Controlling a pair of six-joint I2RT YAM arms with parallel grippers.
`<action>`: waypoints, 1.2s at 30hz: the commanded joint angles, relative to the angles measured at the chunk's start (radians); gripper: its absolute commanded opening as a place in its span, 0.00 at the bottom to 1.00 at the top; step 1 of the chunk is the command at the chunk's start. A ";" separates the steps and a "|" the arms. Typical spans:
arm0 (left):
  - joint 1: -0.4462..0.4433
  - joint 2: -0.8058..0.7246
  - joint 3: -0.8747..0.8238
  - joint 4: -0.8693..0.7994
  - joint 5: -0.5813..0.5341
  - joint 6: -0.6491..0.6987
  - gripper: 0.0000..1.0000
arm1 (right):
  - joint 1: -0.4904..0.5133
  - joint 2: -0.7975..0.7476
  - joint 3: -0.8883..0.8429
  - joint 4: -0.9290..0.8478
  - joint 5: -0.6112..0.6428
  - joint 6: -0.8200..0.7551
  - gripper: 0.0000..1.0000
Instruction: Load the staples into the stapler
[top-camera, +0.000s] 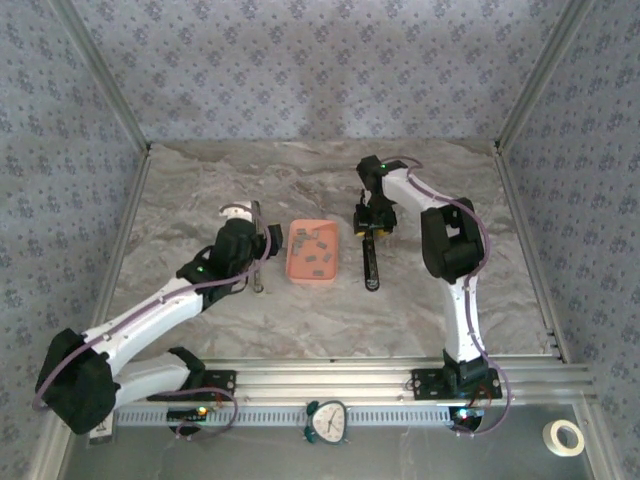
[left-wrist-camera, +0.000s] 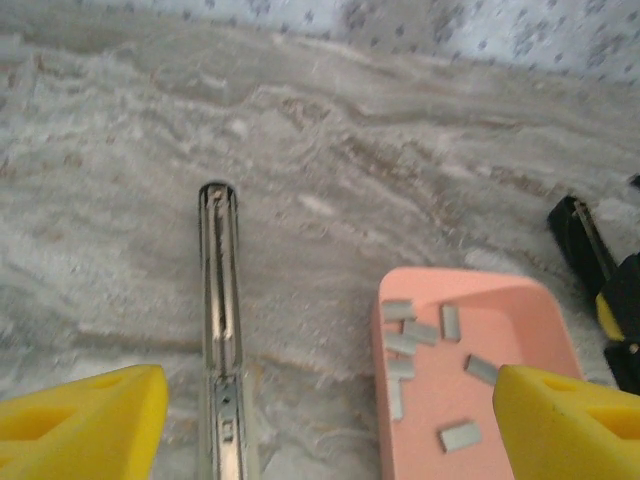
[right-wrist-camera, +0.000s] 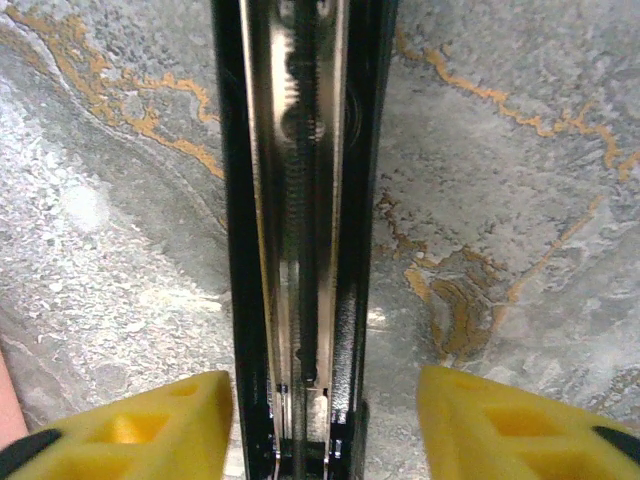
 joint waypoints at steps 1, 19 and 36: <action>0.032 -0.015 0.063 -0.174 0.073 -0.056 0.84 | 0.004 -0.069 0.031 -0.068 0.028 0.023 0.56; 0.119 0.404 0.250 -0.144 0.444 -0.134 0.84 | 0.032 -0.594 -0.453 0.154 -0.143 0.197 0.53; 0.129 0.711 0.430 -0.129 0.548 -0.091 0.86 | 0.037 -0.702 -0.583 0.234 -0.132 0.250 0.52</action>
